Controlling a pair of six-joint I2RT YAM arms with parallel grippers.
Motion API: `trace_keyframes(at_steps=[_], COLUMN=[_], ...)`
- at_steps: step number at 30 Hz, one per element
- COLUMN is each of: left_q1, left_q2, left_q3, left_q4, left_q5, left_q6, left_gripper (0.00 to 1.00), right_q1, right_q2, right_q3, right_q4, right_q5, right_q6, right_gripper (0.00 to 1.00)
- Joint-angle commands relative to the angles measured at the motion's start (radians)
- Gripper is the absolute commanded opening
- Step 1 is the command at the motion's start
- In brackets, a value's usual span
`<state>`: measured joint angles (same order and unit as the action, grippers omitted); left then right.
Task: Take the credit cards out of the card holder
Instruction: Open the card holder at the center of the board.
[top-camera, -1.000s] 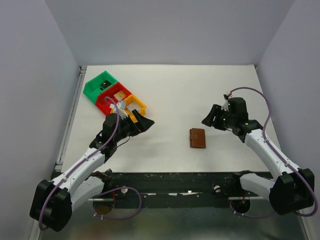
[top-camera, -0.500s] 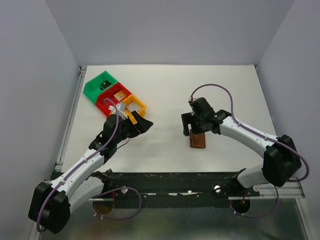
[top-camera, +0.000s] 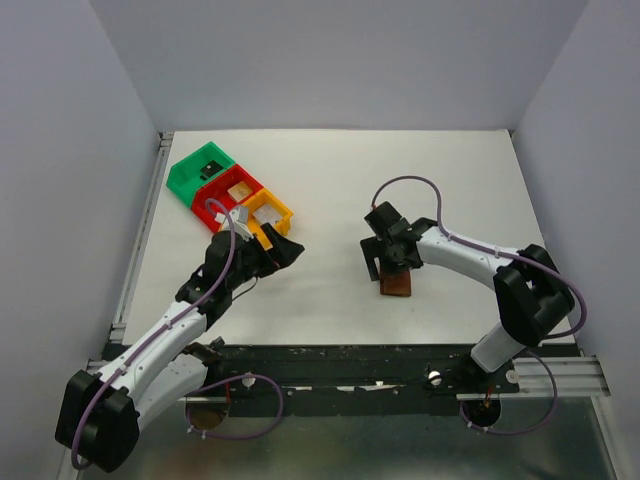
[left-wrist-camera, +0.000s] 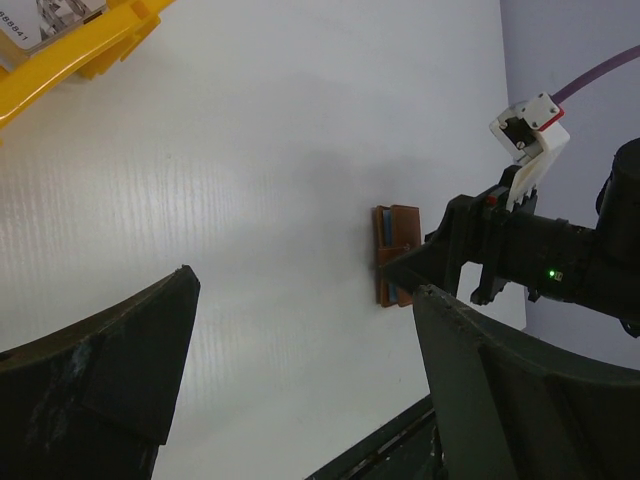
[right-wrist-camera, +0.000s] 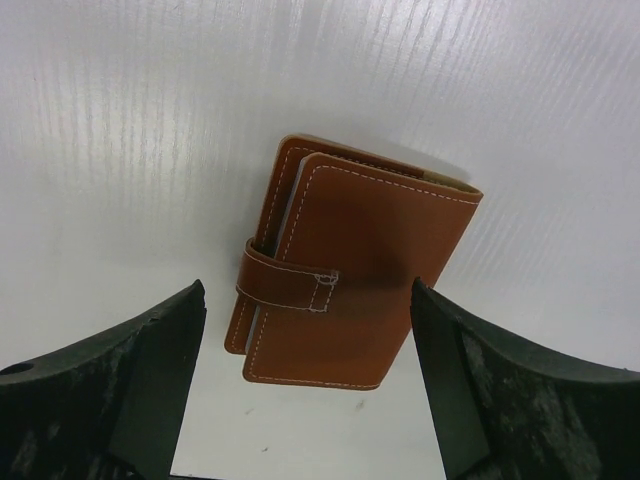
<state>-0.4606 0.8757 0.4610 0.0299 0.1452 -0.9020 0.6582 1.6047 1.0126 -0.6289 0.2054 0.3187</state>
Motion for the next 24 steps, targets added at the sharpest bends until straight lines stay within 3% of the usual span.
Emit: trace_keyframes(at_steps=[1, 11, 18, 24], left_q1=[-0.006, -0.004, -0.006, -0.004], left_q2=[-0.020, -0.024, -0.029, -0.034], left_q3=[-0.016, -0.028, -0.031, -0.031], left_q4=[-0.005, -0.010, -0.018, -0.018], left_q5=[-0.021, -0.021, -0.021, -0.021], left_q6=[0.003, -0.005, -0.012, -0.017], left_gripper=[0.99, 0.99, 0.99, 0.99], right_q1=[0.011, 0.014, 0.012, 0.012], right_q2=[0.041, 0.086, 0.074, 0.041], right_q3=[0.026, 0.024, 0.018, 0.011], right_q4=[-0.023, -0.034, -0.038, -0.049], right_q5=[0.023, 0.025, 0.020, 0.022], right_q6=[-0.003, 0.008, 0.014, 0.014], right_gripper=[0.90, 0.86, 0.75, 0.58])
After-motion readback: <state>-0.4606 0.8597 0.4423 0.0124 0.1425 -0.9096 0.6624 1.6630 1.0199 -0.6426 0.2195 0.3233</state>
